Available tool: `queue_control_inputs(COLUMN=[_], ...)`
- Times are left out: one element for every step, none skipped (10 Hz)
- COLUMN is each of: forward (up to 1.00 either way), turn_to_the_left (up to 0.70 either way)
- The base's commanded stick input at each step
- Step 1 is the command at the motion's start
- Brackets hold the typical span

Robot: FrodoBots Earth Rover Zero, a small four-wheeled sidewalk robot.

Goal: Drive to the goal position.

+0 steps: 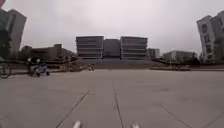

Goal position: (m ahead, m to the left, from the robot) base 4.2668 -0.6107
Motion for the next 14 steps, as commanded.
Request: queue_control_inputs(forward=[0.7,0.7,0.7,0.7,0.7,0.7,0.7,0.7,0.7,0.7,0.7,0.7,0.7,0.7], turn_to_the_left=[0.0,0.0,0.0,0.0,0.0,0.0,0.0,0.0,0.0,0.0,0.0,0.0,0.0,0.0])
